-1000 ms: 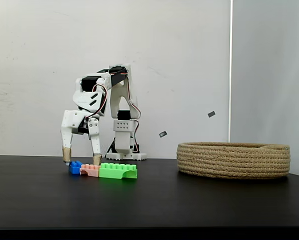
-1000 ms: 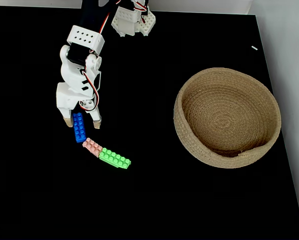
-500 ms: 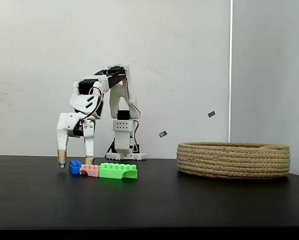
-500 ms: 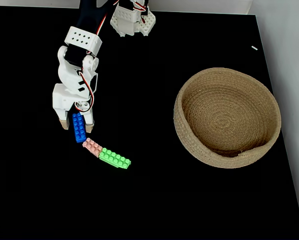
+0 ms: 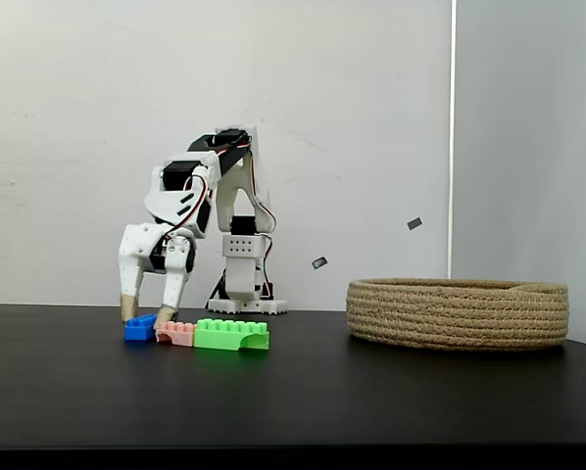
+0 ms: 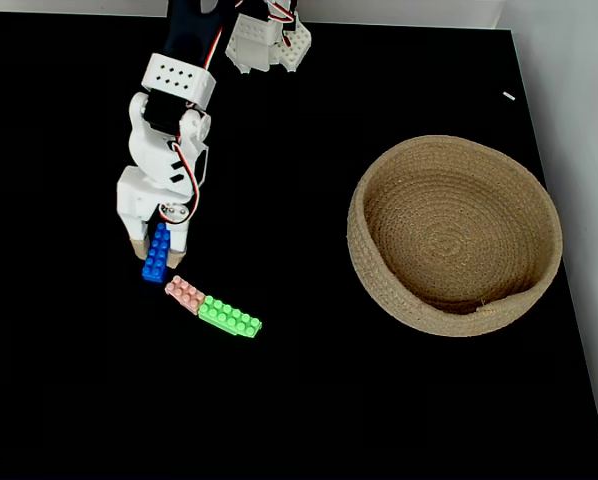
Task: Place the lego blocks in the tray
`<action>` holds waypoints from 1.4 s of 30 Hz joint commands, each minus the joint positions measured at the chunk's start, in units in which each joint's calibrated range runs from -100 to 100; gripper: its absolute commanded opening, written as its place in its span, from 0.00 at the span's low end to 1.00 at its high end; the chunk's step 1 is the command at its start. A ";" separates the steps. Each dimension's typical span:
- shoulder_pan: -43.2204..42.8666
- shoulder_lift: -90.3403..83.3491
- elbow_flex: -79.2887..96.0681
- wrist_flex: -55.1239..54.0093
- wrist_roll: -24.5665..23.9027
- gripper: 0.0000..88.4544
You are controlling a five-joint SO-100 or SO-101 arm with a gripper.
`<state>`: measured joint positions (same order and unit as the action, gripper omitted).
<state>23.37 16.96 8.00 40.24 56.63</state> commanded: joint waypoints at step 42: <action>-28.65 -25.65 -5.67 13.87 -0.93 0.37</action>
<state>-12.30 -5.09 9.06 51.60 48.47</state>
